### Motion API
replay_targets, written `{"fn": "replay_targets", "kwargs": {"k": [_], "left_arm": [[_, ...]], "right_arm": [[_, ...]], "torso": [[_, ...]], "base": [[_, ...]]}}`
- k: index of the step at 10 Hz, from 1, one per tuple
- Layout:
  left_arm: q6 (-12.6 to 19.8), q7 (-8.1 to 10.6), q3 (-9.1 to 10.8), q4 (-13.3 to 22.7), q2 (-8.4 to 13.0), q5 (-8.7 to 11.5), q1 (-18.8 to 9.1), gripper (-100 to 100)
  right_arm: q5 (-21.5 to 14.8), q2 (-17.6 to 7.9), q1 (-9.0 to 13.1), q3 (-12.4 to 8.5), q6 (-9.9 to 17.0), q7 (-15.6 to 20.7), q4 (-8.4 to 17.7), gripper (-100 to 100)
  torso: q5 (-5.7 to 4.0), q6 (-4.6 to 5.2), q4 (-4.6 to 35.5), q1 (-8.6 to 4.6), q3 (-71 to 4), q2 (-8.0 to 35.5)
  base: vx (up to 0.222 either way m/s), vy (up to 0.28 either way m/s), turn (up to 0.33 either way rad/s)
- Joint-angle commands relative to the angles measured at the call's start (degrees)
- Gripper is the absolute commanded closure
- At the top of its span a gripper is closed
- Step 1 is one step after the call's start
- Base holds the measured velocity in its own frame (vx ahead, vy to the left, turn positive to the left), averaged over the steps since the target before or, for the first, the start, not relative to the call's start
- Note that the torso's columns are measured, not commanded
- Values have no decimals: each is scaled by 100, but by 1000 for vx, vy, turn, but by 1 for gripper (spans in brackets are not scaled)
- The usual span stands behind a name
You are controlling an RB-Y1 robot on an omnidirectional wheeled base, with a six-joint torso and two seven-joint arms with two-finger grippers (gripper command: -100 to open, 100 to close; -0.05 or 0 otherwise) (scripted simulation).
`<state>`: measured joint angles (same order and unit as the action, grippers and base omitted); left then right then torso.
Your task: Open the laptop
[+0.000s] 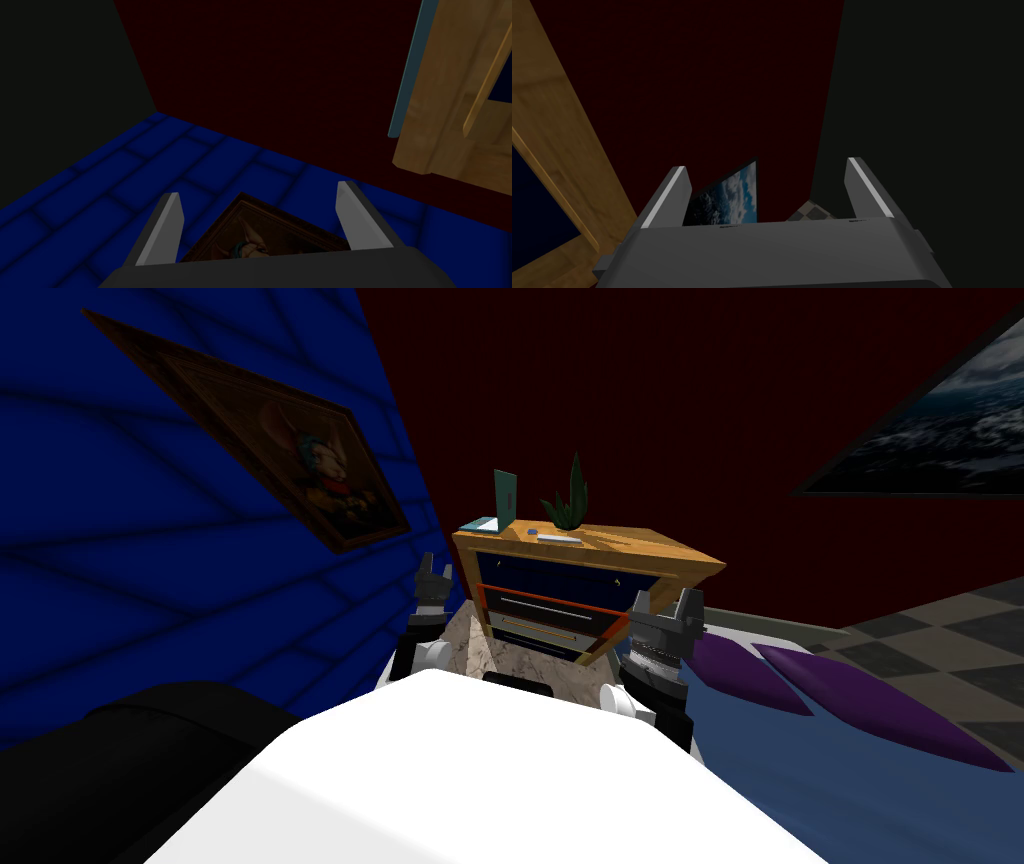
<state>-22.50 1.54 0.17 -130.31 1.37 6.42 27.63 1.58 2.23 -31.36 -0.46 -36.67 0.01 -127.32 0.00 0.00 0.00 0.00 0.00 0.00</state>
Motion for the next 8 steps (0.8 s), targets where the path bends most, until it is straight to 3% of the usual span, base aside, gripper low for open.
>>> {"fn": "replay_targets", "kwargs": {"k": [1,8], "left_arm": [[0,0,0,0,0,0,0,0],[0,0,0,0,0,0,0,0]], "right_arm": [[0,0,0,0,0,0,0,0],[0,0,0,0,0,0,0,0]], "torso": [[0,0,0,0,0,0],[0,0,0,0,0,0]], "base": [[0,0,0],[0,0,0]]}}
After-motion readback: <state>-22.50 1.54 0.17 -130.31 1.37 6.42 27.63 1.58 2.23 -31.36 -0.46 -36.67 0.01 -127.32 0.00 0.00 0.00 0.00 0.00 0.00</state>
